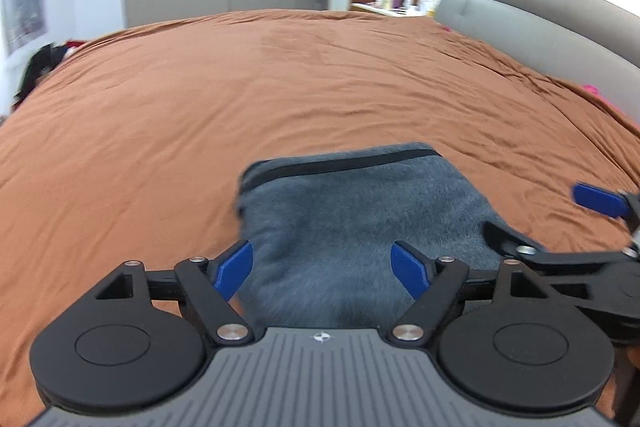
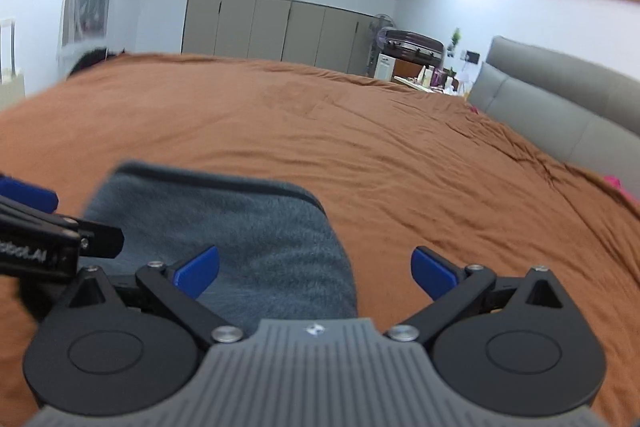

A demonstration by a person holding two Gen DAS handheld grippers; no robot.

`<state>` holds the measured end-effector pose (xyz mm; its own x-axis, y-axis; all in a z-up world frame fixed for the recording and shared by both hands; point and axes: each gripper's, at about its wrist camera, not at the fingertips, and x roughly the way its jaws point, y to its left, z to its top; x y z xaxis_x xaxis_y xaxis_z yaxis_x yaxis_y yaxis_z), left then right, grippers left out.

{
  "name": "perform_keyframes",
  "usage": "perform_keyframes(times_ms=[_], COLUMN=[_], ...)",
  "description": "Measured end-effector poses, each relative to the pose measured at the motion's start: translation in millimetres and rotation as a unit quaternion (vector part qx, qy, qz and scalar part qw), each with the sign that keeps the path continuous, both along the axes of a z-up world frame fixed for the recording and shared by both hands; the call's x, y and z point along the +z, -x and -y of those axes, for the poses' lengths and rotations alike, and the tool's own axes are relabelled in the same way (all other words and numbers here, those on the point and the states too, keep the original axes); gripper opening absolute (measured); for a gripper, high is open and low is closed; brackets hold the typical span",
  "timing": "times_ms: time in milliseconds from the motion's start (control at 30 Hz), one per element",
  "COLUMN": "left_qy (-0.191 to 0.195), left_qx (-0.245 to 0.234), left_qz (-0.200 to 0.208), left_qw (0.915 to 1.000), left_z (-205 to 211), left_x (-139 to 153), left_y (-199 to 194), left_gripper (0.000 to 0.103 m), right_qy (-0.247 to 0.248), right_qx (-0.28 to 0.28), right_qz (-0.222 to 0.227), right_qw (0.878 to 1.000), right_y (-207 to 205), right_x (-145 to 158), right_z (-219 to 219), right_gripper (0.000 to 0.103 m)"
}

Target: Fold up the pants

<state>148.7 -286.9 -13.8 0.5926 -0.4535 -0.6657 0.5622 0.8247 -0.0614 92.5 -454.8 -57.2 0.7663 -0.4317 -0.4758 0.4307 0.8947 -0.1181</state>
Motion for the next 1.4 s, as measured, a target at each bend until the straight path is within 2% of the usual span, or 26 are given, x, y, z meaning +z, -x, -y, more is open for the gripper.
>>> perform_keyframes(times_ms=[100,200,300,500,667,1100,1400], left_qy=[-0.009,-0.026,-0.039,-0.059,-0.054,-0.058,-0.073], left_qx=[0.029,0.035,0.035,0.057,0.09,0.083,0.093], left_qz=[0.003,-0.002,-0.018,-0.021,-0.006,0.019,0.031], left_qw=[0.9995,0.999,0.9985,0.9964,0.9944,0.9946,0.9925], left_z=[-18,-31,-44,-70,-88,-85,-88], left_x=[15,27,36,43,51,61,59], left_y=[23,45,67,109,135,164,167], left_gripper=[0.096,0.096,0.096,0.096,0.096,0.096,0.096], right_qy=[-0.018,-0.045,-0.048,-0.072,-0.072,-0.075,-0.082], right_qx=[0.0,0.003,-0.006,-0.011,-0.002,-0.019,-0.018], right_qz=[0.011,0.004,0.01,0.013,0.011,0.005,-0.007], right_qw=[1.0,0.999,0.999,0.997,0.997,0.997,0.996], right_y=[27,49,73,115,143,179,175], right_x=[23,39,52,72,81,88,85], right_z=[-19,-41,-60,-86,-109,-130,-129], right_gripper=[0.098,0.098,0.098,0.098,0.098,0.098,0.098])
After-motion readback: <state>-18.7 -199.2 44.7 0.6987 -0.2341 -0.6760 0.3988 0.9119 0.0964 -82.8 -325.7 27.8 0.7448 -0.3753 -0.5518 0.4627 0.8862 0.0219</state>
